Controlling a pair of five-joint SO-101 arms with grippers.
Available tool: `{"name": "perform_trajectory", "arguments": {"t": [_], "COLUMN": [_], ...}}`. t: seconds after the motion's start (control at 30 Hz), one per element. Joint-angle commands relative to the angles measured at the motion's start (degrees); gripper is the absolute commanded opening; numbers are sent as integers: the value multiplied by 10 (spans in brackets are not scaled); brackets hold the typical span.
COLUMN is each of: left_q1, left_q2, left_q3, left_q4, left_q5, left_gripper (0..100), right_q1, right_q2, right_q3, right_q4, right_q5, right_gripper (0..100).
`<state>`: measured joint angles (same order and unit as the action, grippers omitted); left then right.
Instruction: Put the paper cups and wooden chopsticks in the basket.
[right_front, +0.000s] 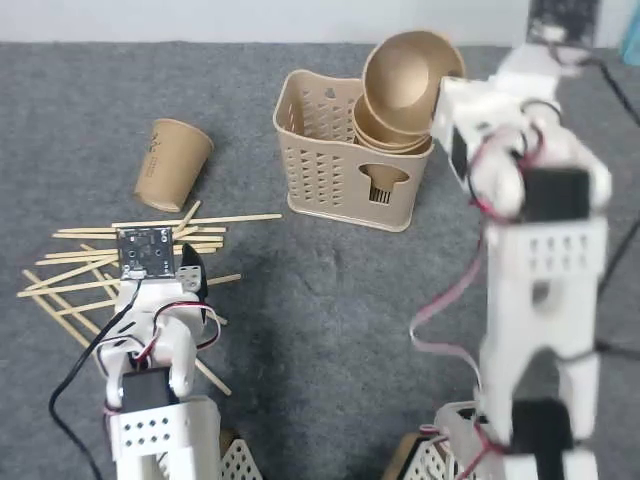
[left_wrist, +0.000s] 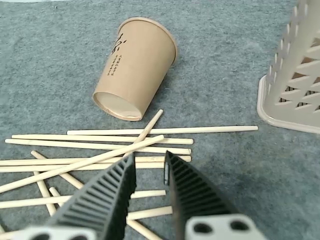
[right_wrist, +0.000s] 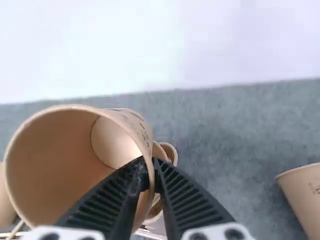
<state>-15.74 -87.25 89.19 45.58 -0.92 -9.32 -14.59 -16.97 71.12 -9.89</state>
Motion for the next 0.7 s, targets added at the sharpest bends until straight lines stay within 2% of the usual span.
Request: {"name": "perform_trajectory", "arguments": {"t": [0.0,0.27,0.5,0.67], "left_q1": [0,1,1,1], "left_q2": [-7,-7,-7,-7], "left_q3": [-3,-1,-1,-1], "left_q4": [-17,-30,-29,-29], "left_q5": [-5,-5,-5,-5], "left_gripper": [87,87,87,87], "right_q1": [1,5,0,-4], "right_q2": [47,138,194,250], "right_q3": [-97,-260,-300,-302], "right_q4": [55,201,224,214], "right_q5": [12,13,14,22], "right_gripper": [7,7,11,129]}}
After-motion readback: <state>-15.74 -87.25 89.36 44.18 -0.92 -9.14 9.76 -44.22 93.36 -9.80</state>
